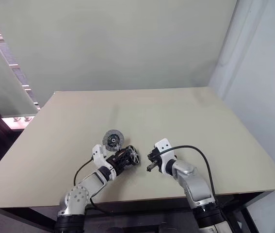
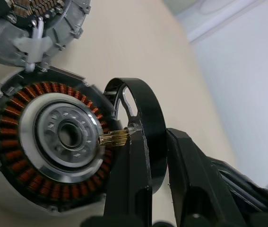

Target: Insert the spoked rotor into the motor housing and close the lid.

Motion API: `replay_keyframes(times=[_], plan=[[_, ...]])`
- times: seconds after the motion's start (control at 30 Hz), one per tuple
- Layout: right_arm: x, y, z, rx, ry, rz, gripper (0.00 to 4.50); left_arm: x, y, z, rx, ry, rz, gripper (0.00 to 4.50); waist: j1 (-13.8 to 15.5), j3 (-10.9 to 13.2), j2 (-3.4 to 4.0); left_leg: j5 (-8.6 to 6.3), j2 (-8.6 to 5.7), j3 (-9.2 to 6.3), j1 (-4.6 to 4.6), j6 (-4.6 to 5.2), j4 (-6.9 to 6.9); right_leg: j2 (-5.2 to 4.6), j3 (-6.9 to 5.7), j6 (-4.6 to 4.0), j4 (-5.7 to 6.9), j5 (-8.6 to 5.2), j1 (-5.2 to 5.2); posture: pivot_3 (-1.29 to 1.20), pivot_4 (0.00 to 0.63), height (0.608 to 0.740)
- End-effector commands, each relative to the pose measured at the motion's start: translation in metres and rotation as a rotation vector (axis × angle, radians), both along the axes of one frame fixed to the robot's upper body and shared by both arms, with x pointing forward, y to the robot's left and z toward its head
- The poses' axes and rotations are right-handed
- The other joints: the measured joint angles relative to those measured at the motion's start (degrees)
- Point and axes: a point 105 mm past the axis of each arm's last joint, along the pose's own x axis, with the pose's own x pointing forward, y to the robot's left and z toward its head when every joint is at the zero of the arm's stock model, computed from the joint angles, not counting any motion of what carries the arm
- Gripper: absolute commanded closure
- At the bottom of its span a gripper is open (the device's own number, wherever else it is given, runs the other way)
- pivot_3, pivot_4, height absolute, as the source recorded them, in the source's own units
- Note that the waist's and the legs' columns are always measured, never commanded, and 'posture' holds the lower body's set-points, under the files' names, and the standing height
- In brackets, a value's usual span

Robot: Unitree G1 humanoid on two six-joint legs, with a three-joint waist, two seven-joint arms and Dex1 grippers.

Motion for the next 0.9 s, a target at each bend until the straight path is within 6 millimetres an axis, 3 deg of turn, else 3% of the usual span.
replay_keyframes(times=[0.03, 0.3, 0.43, 0.67, 0.9], plan=[[0.003, 0.003, 0.013, 0.018, -0.055, 0.014, 4.5, -0.006, 0.004, 0.034, -0.143, -0.125, -0.018, 4.35, 0.0, 0.0, 0.0, 0.0, 0.0, -0.01, 0.0, 0.01, -0.02, 0.0, 0.0, 0.0, 0.0, 0.0, -0.01, 0.0, 0.0, 0.74], [0.002, 0.004, 0.011, 0.013, -0.052, 0.024, 4.5, -0.017, 0.017, 0.034, -0.263, -0.131, 0.015, 4.35, 0.0, 0.04, -0.05, -0.01, 0.0, 0.01, 0.0, 0.01, 0.04, -0.01, 0.0, -0.12, -0.01, -0.08, 0.03, 0.0, 0.0, 0.74], [0.003, 0.005, 0.012, 0.014, -0.053, 0.031, 4.5, -0.013, 0.024, 0.024, -0.294, -0.101, 0.064, 4.35, 0.0, 0.08, -0.1, -0.01, 0.01, 0.03, 0.01, 0.01, 0.08, -0.02, -0.01, -0.13, -0.02, -0.08, 0.04, 0.0, 0.0, 0.74], [0.003, 0.005, 0.011, 0.006, -0.05, 0.04, 4.5, 0.003, 0.019, 0.014, -0.254, -0.083, 0.063, 4.35, 0.01, 0.09, -0.14, -0.01, -0.02, 0.03, 0.0, 0.02, 0.1, -0.01, 0.01, -0.12, -0.03, -0.08, 0.07, 0.0, 0.0, 0.74], [0.002, 0.002, 0.011, 0.005, -0.054, 0.031, 4.5, 0.006, 0.01, 0.01, -0.217, -0.068, 0.043, 4.35, 0.0, 0.09, -0.14, -0.01, -0.01, 0.0, 0.02, 0.02, 0.02, 0.0, 0.01, -0.07, -0.02, -0.05, 0.04, 0.0, 0.0, 0.74]])
